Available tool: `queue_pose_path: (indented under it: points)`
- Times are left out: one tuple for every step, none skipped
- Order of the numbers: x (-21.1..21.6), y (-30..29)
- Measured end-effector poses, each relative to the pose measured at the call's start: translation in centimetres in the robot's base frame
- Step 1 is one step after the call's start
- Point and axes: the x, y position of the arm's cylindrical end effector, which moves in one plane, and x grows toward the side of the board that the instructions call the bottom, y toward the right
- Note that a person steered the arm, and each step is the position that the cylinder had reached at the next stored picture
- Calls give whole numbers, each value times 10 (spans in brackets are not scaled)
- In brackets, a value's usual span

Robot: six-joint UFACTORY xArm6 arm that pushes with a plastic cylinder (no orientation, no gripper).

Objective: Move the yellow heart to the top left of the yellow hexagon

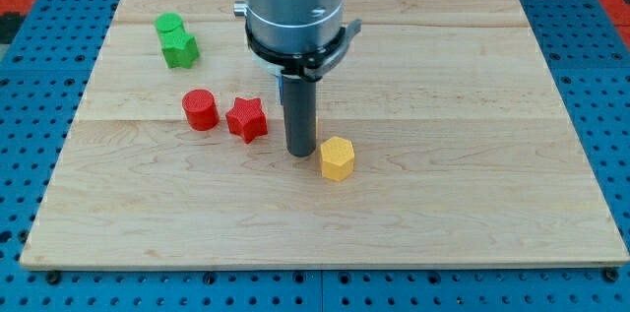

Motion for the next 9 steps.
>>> queue_pose_path:
  points:
    - [-9,-30]
    - [-20,-64]
    - [-30,-107]
    - [-37,-50]
    - [-37,-6]
    - [-37,29]
    - [-51,29]
    - [-63,63]
    - [-63,100]
